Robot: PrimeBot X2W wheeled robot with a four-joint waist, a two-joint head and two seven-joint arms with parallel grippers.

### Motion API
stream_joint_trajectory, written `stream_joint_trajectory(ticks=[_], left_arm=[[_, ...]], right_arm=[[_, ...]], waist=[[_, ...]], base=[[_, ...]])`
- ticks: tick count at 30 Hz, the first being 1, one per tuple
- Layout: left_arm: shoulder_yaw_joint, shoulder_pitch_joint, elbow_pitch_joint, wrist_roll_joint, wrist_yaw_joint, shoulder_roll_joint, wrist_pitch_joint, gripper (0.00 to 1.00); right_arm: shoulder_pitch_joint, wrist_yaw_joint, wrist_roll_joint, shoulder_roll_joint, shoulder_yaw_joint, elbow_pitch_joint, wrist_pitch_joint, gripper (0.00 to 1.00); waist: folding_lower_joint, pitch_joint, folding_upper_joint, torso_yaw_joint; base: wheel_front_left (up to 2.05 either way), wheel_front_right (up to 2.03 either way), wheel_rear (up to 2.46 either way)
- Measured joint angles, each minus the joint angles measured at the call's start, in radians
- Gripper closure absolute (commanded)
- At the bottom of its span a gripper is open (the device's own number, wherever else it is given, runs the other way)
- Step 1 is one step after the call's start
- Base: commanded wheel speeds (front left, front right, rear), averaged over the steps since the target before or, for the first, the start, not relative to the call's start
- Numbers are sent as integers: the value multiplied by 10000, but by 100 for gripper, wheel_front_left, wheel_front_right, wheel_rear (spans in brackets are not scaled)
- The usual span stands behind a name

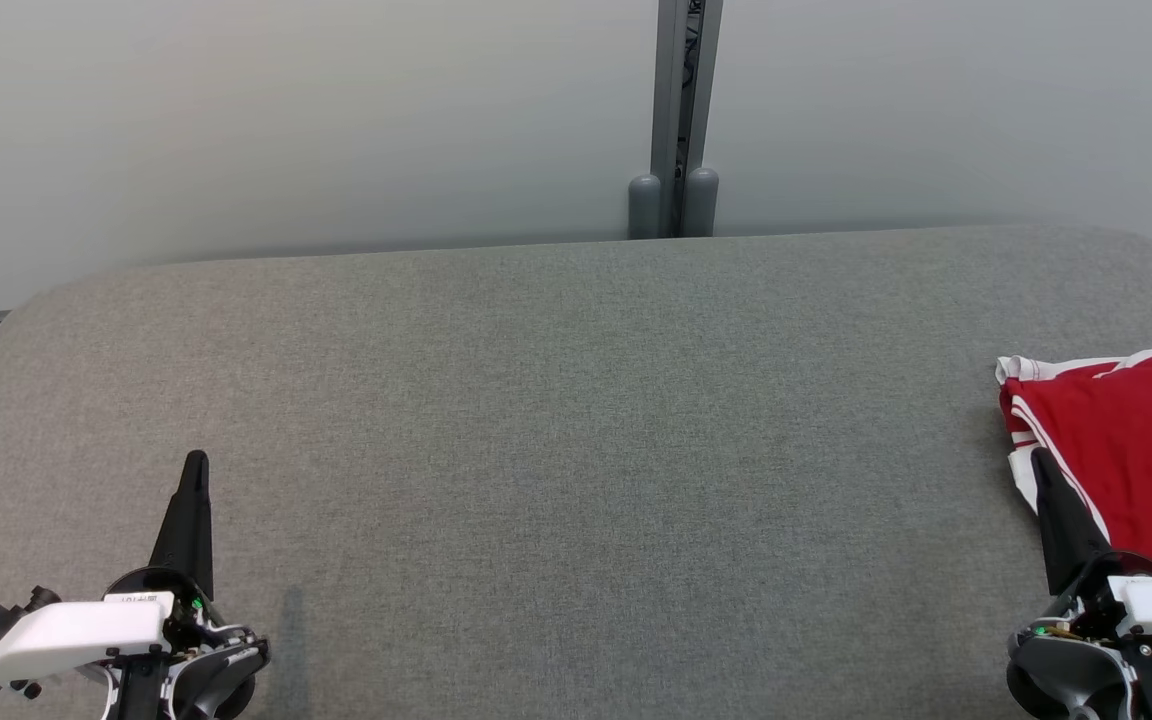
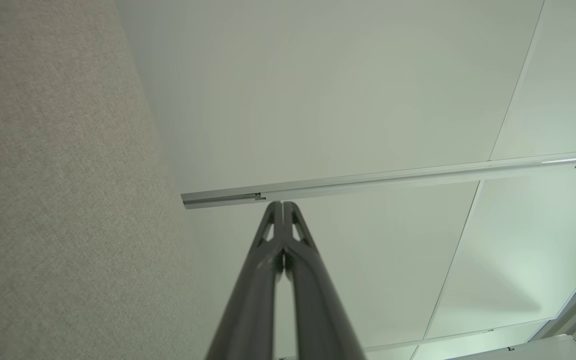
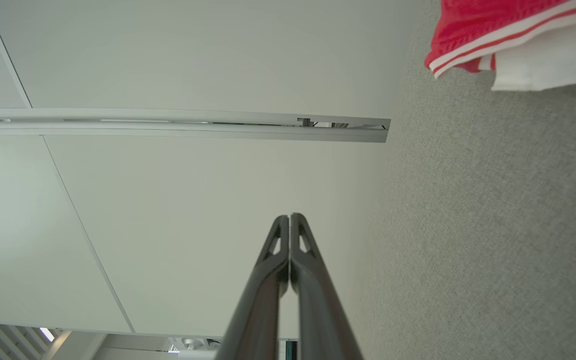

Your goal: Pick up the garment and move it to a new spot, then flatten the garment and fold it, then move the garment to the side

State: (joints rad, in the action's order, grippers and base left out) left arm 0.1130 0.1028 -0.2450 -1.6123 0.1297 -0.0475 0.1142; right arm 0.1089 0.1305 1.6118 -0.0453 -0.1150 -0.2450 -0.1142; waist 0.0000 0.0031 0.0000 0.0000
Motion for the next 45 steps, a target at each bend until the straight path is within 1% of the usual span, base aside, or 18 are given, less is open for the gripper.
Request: stream_joint_trajectory(ticks=[45], left_arm=[[0, 0, 0, 0, 0, 0, 0, 100]], right_arm=[[0, 0, 0, 0, 0, 0, 0, 100]], waist=[[0, 0, 0, 0]], base=[[0, 0, 0]])
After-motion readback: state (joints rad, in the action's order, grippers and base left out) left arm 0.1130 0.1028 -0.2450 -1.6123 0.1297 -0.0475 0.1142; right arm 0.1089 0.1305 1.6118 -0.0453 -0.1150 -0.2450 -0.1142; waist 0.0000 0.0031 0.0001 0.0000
